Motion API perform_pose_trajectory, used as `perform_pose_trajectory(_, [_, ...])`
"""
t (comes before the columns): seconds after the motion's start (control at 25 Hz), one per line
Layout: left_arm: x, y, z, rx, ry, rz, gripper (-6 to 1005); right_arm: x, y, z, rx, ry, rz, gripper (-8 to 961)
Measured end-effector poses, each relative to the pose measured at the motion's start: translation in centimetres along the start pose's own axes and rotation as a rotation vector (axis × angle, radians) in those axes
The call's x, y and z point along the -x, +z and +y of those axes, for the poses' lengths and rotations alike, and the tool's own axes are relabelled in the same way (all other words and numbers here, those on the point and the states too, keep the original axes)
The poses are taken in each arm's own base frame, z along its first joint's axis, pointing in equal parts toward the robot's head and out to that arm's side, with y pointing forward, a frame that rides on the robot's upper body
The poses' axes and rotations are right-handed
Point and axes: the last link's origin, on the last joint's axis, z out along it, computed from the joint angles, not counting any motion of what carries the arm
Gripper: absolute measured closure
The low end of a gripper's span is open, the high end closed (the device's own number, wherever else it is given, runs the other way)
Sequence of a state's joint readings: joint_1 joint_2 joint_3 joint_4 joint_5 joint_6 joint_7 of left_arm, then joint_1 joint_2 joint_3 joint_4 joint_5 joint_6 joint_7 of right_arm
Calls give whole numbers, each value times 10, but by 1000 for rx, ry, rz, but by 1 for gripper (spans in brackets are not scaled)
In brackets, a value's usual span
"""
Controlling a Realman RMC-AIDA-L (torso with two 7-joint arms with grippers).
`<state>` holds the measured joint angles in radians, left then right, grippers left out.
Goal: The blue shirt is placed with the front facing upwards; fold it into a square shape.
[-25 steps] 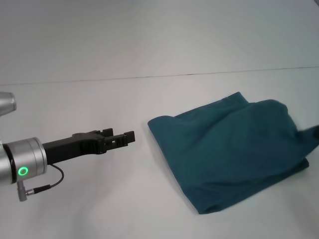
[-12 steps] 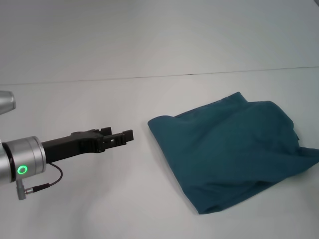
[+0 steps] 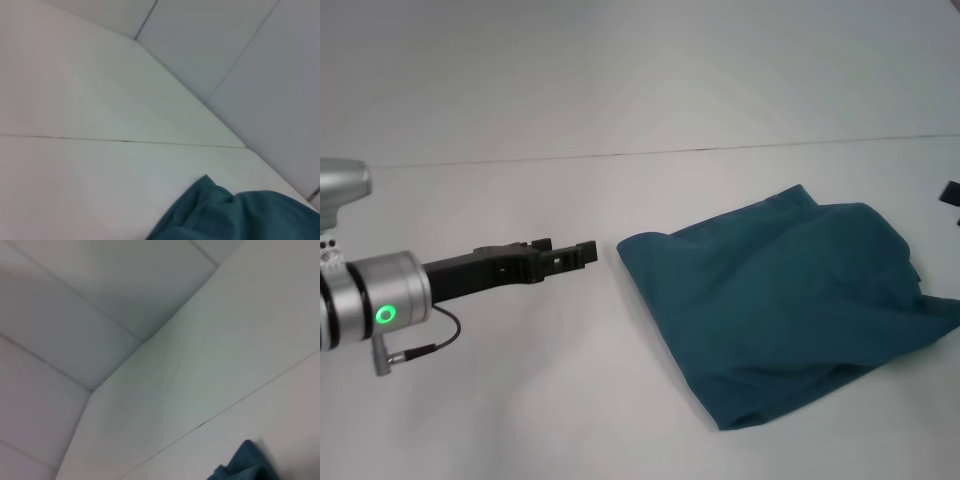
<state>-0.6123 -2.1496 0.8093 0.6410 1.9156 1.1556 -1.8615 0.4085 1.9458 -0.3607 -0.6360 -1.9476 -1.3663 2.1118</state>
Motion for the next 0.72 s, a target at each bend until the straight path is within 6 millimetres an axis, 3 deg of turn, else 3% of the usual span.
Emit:
perform_pose_trajectory(0.16, [-6,10,0,-14,-31,-10,112,1,2,9,44,-47,38,213])
perform_pose_trajectory(0.4, [-10,27,4,-36,-67,-53,111,6,2,19,98,-72,80,114])
perform_pose_trajectory(0.72, [-9,27,8,-15,-57,-50,112,20,14,11,-10,-103,86,117])
